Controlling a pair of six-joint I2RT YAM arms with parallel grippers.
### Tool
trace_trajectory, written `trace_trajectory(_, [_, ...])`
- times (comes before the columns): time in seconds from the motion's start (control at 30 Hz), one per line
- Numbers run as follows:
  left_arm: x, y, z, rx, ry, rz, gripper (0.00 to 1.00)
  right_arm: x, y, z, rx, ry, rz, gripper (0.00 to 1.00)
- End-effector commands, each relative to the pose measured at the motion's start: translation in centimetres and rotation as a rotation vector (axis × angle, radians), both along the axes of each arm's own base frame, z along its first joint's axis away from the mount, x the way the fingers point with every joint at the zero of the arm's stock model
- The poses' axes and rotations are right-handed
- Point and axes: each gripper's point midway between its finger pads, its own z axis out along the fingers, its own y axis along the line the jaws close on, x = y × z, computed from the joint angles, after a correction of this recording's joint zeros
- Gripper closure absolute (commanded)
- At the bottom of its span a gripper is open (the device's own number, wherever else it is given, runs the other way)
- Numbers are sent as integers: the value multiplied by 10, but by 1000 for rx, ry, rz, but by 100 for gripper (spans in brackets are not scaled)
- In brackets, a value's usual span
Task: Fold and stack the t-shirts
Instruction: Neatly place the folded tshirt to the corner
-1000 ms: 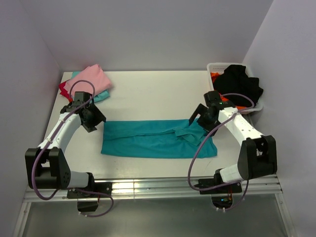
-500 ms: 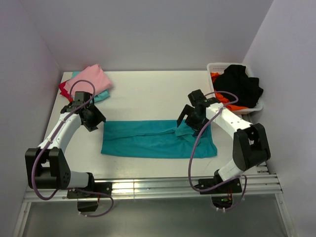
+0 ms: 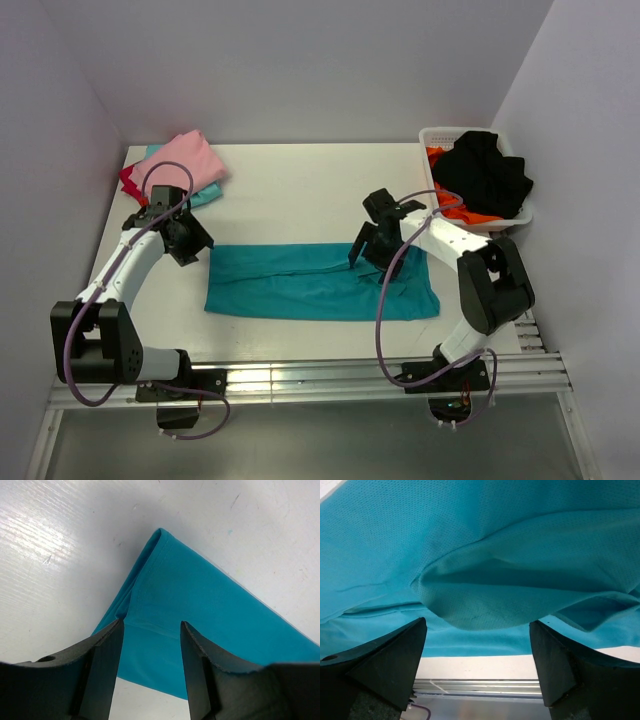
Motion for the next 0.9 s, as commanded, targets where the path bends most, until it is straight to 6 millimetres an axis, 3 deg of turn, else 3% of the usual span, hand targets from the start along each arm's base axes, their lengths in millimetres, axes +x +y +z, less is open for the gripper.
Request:
trace_trajectory(0.0, [-2, -2, 11, 2, -41, -33, 45, 21, 5, 8, -15, -67, -10, 15])
trace_trajectory(0.17, [-5, -2, 8, 8, -33, -42, 45, 30, 5, 7, -32, -73, -8, 21])
trace_trajectory(0.4, [-7, -5, 7, -2, -27, -65, 46, 35, 9, 3, -26, -67, -9, 40])
trace_trajectory(0.5, [-6, -4, 6, 2, -24, -73, 46, 35, 10, 1, -23, -64, -10, 65])
trace_trajectory(0.6, [-4, -4, 6, 6, -24, -80, 46, 34, 8, 0, -30, -57, -9, 74])
trace_trajectory(0.67, [-3, -4, 5, 7, -21, -85, 46, 32, 7, 1, -39, -49, -16, 95])
trace_trajectory(0.7, [-2, -5, 4, 5, -20, -87, 46, 31, 4, 0, -54, -46, -18, 100])
trace_trajectory(0.87, [3, -6, 4, 1, -23, -97, 46, 26, 0, 2, -63, -44, -21, 100])
